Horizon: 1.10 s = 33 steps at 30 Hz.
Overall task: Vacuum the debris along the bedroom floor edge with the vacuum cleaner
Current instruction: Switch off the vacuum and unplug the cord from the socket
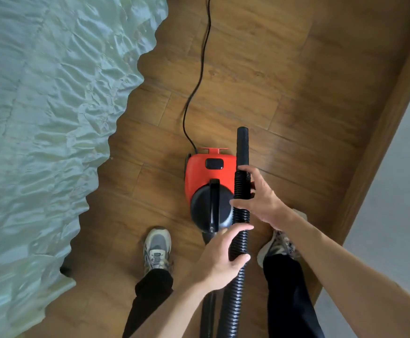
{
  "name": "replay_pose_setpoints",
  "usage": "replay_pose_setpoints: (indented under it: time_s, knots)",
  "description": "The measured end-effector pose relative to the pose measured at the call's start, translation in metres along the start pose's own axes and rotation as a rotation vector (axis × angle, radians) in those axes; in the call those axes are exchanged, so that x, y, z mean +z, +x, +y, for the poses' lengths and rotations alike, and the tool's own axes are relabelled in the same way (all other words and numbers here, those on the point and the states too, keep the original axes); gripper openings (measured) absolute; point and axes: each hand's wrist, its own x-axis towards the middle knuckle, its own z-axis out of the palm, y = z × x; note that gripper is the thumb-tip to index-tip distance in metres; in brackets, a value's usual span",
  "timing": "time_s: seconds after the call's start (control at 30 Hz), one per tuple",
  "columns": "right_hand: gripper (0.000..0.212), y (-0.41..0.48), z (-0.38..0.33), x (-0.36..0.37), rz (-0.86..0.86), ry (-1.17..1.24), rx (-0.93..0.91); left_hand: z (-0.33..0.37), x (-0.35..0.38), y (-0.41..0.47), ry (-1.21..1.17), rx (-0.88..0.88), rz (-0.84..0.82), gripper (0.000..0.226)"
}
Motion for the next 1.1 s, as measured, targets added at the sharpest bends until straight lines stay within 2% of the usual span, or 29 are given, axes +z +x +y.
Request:
replay_pose_setpoints:
  time_s: [0.17, 0.37, 0.5, 0.77, 1.1]
  knots:
    - [0.076, 0.002, 0.044, -0.047, 0.014, -0.029, 0.026, 0.017, 0.065, 0.036, 0.137, -0.079, 0.032, 0.059]
    - [0.083, 0.012, 0.090, -0.100, -0.141, -0.210, 0.229, 0.033, 0.115, 0.070, 0.205, -0.213, -0.039, 0.059]
    - [0.086, 0.021, 0.100, -0.121, -0.225, -0.273, 0.269, 0.045, 0.132, 0.088, 0.185, -0.267, -0.085, 0.059]
    - [0.084, 0.052, 0.119, -0.133, -0.271, -0.332, 0.211, 0.033, 0.128, 0.124, 0.055, -0.349, -0.283, 0.070]
    - [0.088, 0.097, 0.182, -0.102, -0.188, -0.370, 0.303, -0.038, 0.163, 0.176, 0.108, -0.422, -0.195, 0.066]
